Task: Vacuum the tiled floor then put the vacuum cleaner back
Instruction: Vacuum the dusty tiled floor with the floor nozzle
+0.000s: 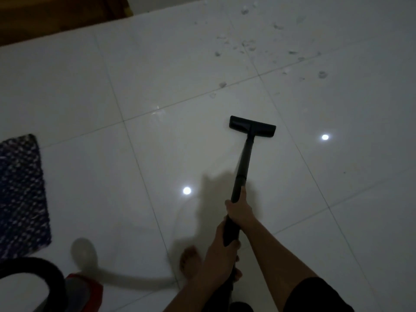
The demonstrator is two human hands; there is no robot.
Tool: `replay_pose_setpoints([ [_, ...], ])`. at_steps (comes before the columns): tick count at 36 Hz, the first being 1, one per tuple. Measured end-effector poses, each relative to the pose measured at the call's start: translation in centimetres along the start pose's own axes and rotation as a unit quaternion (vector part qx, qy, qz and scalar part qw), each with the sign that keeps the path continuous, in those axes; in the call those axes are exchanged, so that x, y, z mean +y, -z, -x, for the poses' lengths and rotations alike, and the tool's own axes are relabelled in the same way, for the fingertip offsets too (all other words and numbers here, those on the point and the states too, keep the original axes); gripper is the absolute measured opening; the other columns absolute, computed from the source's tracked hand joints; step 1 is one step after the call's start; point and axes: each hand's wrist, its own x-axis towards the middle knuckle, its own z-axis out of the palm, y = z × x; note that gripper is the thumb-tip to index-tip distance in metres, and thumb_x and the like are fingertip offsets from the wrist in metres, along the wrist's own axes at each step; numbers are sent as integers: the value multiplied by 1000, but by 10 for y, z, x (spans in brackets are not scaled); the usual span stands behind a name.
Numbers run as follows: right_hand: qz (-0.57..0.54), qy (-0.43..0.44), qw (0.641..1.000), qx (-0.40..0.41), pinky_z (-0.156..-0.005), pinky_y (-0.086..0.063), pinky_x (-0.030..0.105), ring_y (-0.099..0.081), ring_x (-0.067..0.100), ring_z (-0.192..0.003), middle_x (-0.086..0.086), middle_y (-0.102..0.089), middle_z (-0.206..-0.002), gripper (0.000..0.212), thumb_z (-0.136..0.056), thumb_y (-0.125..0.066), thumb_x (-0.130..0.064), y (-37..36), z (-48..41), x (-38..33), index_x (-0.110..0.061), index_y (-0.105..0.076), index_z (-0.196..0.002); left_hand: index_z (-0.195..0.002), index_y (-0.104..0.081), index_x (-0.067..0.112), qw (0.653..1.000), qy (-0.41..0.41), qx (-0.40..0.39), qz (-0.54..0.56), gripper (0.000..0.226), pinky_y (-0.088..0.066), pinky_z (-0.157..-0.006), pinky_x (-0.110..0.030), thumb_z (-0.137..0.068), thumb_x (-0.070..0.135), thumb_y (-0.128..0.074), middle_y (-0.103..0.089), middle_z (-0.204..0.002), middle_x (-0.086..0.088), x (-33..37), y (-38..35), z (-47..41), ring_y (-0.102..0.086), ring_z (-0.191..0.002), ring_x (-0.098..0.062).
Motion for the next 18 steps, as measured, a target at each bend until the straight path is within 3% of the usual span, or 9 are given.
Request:
replay_pose_setpoints([
  [2, 5, -1, 1000, -2, -47, -39, 22, -52, 14, -59, 15, -53, -103, 78, -97, -47, -19, -8, 2, 0, -26, 6, -153, -146, -23, 33, 1000, 3, 9, 8, 56, -46, -41, -20, -96, 16, -44, -52, -72, -4, -3, 5, 3, -49, -54, -12],
  [9, 15, 13, 1000, 19, -61, -42, 28, -50, 17, -62, 23, -54, -125, 74, -96, -47, -19, -8, 7, 6, -25, 0, -154, -144, -28, 32, 998, -2, 16, 64, 52, -44, -39, -22, -96, 17, -44, -51, -77, -4, -10, -4, 7, -49, -56, -14],
  [14, 19, 37, 999, 31, -77, -45, 33, -56, 31, -92, 22, -50, -132, 71, -97, -47, -20, -7, 26, 17, -24, -4, -154, -144, -28, 27, 994, -3, 21, 103, 53, -44, -35, -20, -96, 14, -46, -51, -77, -5, -15, -16, 26, -48, -56, -16],
  [18, 30, 28, 999, 13, -79, -46, 34, -58, 36, -107, 23, -49, -134, 73, -96, -47, -20, -18, 54, 33, -23, -3, -154, -144, -30, 26, 993, 13, 37, 108, 55, -43, -33, -17, -94, 9, -46, -50, -75, -8, -29, -21, 55, -48, -55, -16],
])
